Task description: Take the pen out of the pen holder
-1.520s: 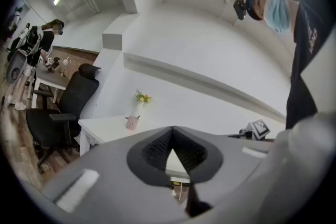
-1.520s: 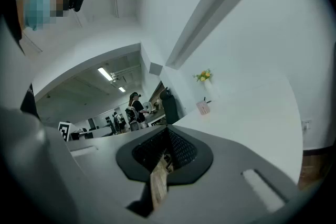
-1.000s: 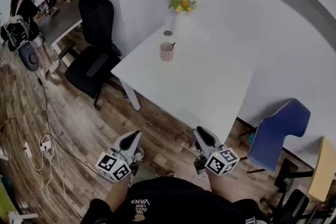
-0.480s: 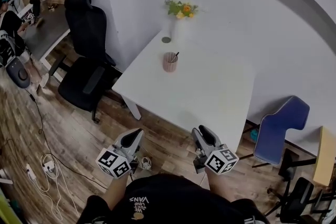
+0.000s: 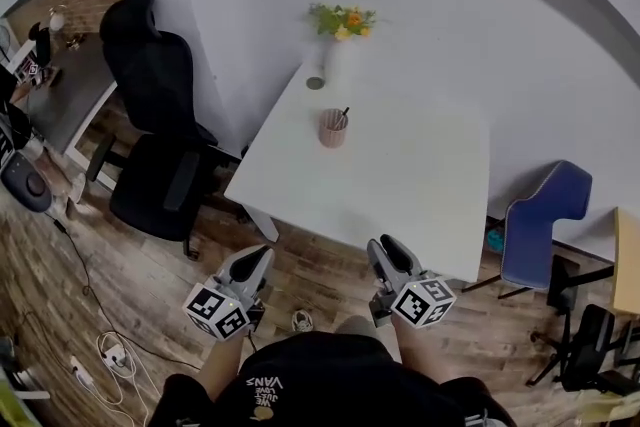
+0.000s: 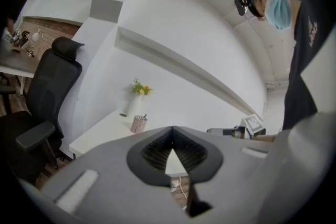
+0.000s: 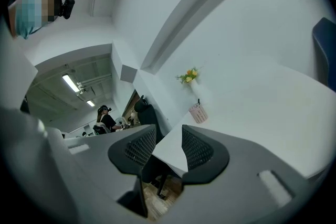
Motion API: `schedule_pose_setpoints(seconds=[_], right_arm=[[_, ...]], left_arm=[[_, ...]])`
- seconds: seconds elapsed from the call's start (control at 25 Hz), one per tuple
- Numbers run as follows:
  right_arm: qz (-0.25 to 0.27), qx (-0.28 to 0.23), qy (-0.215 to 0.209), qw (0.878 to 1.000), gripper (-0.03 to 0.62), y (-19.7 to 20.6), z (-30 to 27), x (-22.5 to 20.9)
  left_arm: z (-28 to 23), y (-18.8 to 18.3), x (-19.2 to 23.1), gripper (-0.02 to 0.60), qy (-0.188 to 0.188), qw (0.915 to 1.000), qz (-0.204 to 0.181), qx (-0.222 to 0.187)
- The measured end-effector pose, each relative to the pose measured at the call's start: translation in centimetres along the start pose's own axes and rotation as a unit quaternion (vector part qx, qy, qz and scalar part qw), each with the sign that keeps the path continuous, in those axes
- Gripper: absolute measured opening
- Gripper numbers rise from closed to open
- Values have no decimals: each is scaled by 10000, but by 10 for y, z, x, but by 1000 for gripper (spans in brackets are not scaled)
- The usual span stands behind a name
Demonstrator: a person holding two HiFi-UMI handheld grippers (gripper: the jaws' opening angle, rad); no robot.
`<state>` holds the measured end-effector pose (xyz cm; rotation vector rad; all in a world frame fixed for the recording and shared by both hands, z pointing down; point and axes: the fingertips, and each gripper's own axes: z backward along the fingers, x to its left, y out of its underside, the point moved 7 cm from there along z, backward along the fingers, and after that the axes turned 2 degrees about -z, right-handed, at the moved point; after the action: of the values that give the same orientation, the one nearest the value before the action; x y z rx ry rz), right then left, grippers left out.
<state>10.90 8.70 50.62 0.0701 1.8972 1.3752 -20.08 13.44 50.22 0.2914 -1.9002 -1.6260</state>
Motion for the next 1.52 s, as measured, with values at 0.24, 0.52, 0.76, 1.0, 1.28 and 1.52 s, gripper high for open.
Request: schedule_pose_setpoints(seconds=[0.24,0.52,0.76,1.0,1.28,1.52], right_arm=[[-6,18,144,9999,130,2,-19,3],[-12,132,77,9999,129,-15,-57,-15],[32,279,-43,9996,129,-36,-92,-33],[206,528,-337,9978,129,-61,-131,-54],[365,764,-667,9942,129,-88,-171,-79],[380,807,-734,9933,129,-102,-192,-99]], left_arm=[[-5,-5,23,52,4,10000,59,-42],[-23,-10,40,52,-144,9998,145,-78],[-43,-18,54,52,-367,9990,169,-179],[-76,-23,62,52,-570,9978,191,-286],[-109,-23,64,52,-909,9946,232,-446],[-128,-23,63,52,-1077,9926,350,-447]])
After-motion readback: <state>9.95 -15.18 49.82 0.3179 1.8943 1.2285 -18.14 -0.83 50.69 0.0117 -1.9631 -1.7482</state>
